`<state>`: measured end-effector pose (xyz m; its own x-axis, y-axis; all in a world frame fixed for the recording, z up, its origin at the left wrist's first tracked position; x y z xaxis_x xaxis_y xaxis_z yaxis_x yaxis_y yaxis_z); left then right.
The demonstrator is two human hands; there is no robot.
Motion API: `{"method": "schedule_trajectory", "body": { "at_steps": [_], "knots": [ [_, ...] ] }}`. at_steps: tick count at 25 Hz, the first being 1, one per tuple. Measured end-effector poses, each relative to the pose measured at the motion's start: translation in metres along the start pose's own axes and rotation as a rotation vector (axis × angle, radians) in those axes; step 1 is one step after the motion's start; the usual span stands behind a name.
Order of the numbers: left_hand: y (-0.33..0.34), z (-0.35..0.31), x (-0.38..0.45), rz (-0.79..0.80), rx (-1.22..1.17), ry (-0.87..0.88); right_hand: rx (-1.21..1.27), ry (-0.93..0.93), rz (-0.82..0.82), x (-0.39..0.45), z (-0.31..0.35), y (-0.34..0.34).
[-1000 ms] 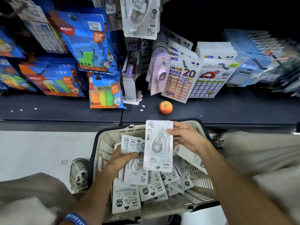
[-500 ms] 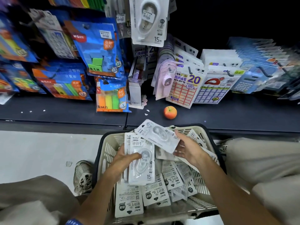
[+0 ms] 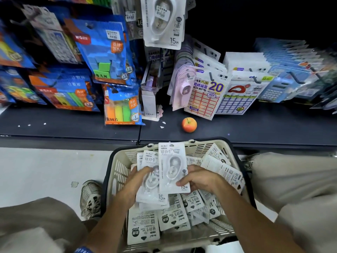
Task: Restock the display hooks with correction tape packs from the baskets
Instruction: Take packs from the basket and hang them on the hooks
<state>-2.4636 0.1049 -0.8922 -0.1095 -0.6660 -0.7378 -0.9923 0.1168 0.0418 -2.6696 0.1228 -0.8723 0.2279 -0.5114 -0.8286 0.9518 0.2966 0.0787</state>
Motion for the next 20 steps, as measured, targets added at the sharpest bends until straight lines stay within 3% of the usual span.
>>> {"method": "schedule_trajectory", "body": {
  "at_steps": [3, 6, 8, 10, 11, 13, 15, 20],
  "knots": [
    [0.019, -0.002, -0.008, 0.182, 0.049, -0.026, -0.152, 0.074, 0.079, 0.004, -0.001, 0.030],
    [0.010, -0.007, -0.006, 0.058, 0.217, 0.022, -0.199, 0.078, 0.128, 0.010, -0.009, 0.033],
    [0.007, -0.006, -0.005, 0.032, 0.236, 0.022, -0.255, 0.084, -0.074, 0.015, -0.017, 0.006],
    [0.002, -0.005, -0.006, -0.023, 0.233, 0.028, -0.633, 0.041, -0.531, 0.014, -0.007, -0.036],
    [-0.001, -0.003, -0.003, -0.043, 0.232, 0.034, -0.841, -0.045, -0.655, 0.013, 0.006, -0.035],
    [-0.006, -0.001, -0.001, -0.062, 0.224, 0.044, -1.108, -0.175, -0.626, 0.024, 0.018, -0.007],
    [-0.008, 0.002, 0.001, -0.051, 0.219, 0.054, -1.212, -0.221, -0.619, 0.032, 0.023, 0.011],
    [-0.005, 0.006, 0.005, -0.026, 0.267, 0.058, -1.085, -0.216, -0.846, 0.013, 0.046, -0.022]
  ]
}}
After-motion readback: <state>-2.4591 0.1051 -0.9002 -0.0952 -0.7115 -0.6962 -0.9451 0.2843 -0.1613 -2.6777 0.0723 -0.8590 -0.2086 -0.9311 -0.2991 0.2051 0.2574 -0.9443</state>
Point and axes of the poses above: each hand's wrist, its own x-axis towards the middle knuckle, its own y-axis out of the palm, z = x × y, the point moved 9 cm from there along x, towards the middle knuckle, and after that the axes turned 3 degrees about y, right-handed, at the moved point
